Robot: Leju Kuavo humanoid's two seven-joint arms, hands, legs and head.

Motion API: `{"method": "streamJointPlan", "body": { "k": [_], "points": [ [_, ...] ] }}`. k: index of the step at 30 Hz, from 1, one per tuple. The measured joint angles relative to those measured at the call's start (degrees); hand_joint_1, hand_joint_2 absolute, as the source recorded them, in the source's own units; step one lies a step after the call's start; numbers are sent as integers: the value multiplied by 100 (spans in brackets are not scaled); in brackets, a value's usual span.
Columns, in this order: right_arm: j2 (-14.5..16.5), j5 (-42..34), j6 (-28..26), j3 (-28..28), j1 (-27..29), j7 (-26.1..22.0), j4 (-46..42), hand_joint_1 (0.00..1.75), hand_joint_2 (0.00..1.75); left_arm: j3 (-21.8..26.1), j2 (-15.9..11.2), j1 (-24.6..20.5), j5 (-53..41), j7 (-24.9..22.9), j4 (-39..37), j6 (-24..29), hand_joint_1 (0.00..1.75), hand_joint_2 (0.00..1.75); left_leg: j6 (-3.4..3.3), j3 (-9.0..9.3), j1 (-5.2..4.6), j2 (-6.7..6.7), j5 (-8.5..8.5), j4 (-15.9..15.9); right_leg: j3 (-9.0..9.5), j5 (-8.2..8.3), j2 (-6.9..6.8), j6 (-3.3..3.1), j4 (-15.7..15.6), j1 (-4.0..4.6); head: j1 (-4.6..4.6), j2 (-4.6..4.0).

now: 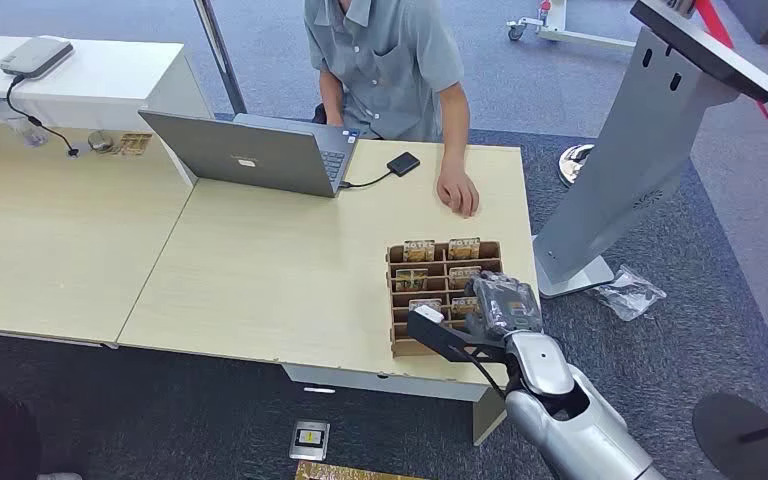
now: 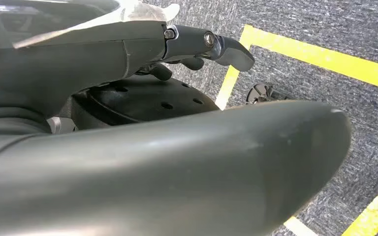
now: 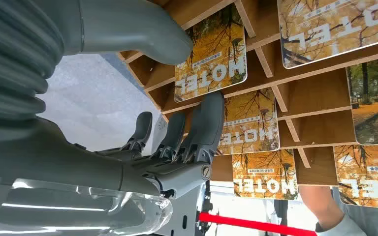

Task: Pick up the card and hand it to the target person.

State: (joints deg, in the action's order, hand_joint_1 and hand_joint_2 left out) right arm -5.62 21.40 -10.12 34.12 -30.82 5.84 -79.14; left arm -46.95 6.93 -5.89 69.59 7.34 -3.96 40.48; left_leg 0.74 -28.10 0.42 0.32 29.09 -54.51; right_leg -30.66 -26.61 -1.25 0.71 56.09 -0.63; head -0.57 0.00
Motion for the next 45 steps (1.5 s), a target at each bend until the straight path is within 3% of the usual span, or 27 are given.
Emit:
{"method": "streamJointPlan", "body": {
  "k": [45],
  "points": [
    [170,-39,-65,32,-178,23,317,175,175,0,2,-3,-37,0,0,2,0,0,0,-1,0,0,0,0,0,0,0,0,0,0,1,0]
  ]
}}
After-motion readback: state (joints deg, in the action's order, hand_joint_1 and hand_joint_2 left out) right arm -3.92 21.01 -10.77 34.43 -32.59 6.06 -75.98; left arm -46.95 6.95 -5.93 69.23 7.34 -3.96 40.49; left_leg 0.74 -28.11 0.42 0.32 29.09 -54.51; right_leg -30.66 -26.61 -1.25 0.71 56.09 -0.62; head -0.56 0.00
